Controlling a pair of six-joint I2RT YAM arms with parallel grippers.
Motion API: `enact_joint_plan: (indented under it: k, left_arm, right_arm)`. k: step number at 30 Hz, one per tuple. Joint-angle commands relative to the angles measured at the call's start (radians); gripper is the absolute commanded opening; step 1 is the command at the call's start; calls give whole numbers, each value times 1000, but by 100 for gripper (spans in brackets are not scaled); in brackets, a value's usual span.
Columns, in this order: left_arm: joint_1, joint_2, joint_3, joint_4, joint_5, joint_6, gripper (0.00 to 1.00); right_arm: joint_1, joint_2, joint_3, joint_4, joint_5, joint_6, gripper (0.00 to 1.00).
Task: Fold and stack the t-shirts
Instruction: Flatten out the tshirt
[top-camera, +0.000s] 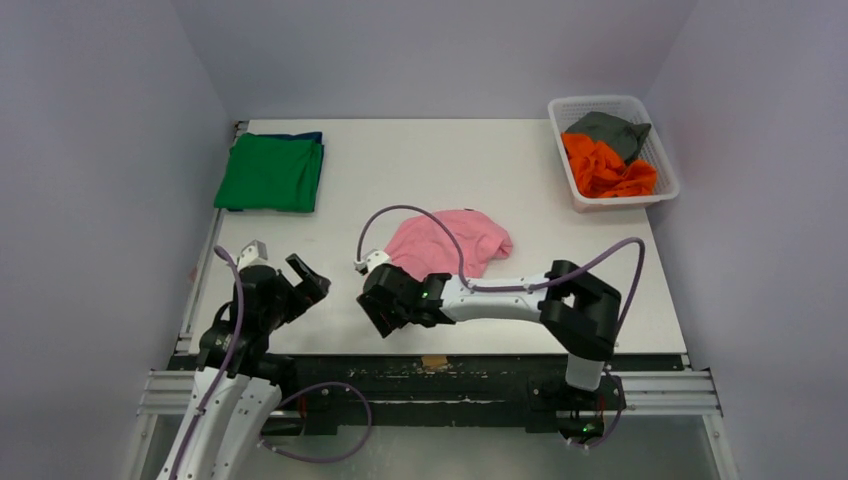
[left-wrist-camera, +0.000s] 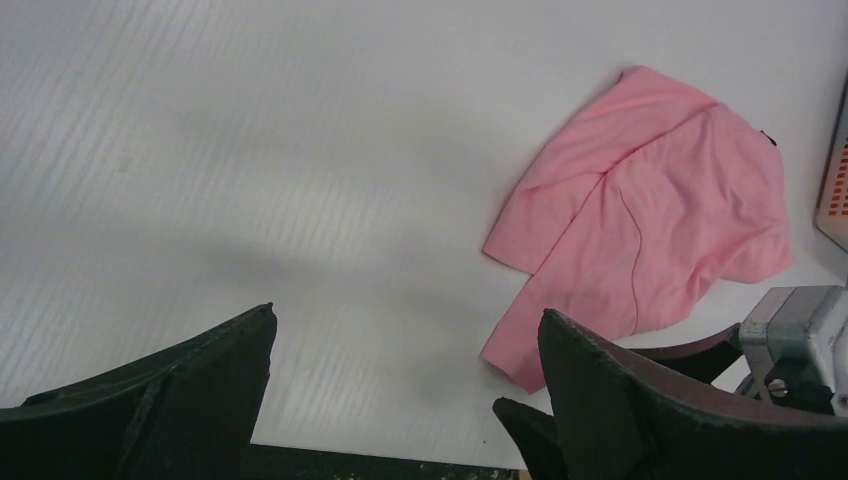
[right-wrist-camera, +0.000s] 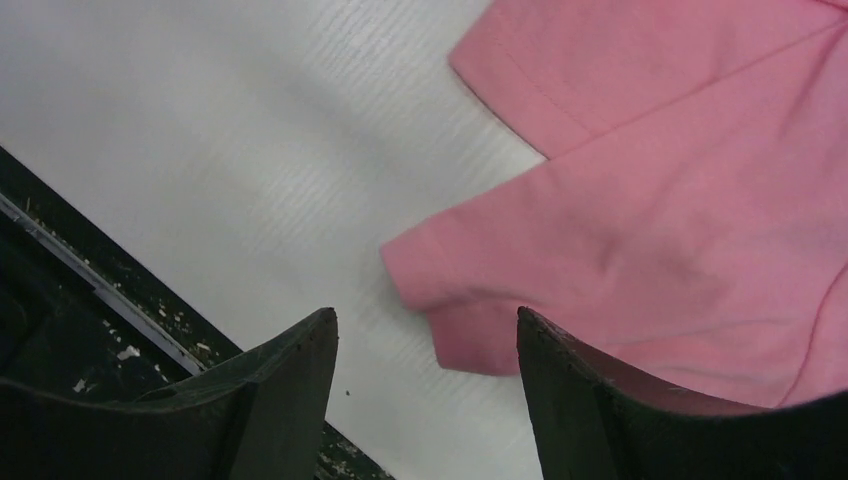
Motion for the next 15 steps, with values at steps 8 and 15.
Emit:
enact_joint_plan:
  k: [8,15]
  left_arm:
    - [-2,-14,-30,-10,-37,-37,100]
    - [-2,25,-36,37,-8,-34,100]
  right_arm:
    - [64,180,173,-123,254,131,56]
    - [62,120,103,-175,404,231,8]
